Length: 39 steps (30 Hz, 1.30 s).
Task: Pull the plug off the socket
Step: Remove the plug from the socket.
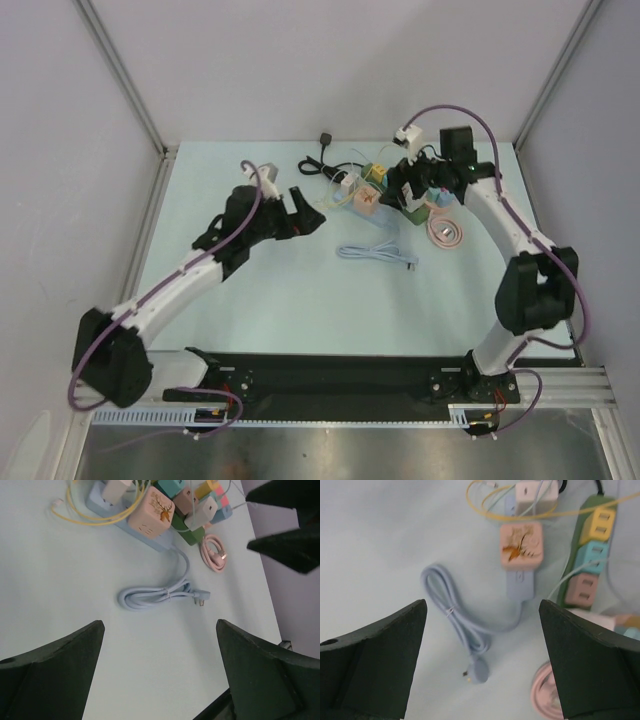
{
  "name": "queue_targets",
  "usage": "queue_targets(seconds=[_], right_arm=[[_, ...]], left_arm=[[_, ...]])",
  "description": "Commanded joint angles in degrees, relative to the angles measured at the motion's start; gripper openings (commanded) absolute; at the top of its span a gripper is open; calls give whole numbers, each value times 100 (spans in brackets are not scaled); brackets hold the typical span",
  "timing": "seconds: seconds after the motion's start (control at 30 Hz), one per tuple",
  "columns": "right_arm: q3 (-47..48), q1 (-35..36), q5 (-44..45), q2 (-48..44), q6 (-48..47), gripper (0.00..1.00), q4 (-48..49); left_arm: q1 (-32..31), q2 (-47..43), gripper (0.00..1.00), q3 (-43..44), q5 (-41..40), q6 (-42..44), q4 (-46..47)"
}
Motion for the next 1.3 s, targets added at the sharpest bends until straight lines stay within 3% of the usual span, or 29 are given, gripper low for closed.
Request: queue_targets(seconds=[0.0,0.13,0.43,1.27], right_arm=[[1118,281,188,982,13,100,-878],[2304,693,794,1741,67,100,-1344],[3379,1011,1769,2946,23,98,-1793],[3933,1186,2360,3886,-944,99,-1785]], left_arm=[[244,-1031,100,-899,293,515,771],[420,-2015,99,-1462,232,866,483],[464,-3686,100,-2104,-207,885,156],[464,-4346,99,-2641,-128,489,16]])
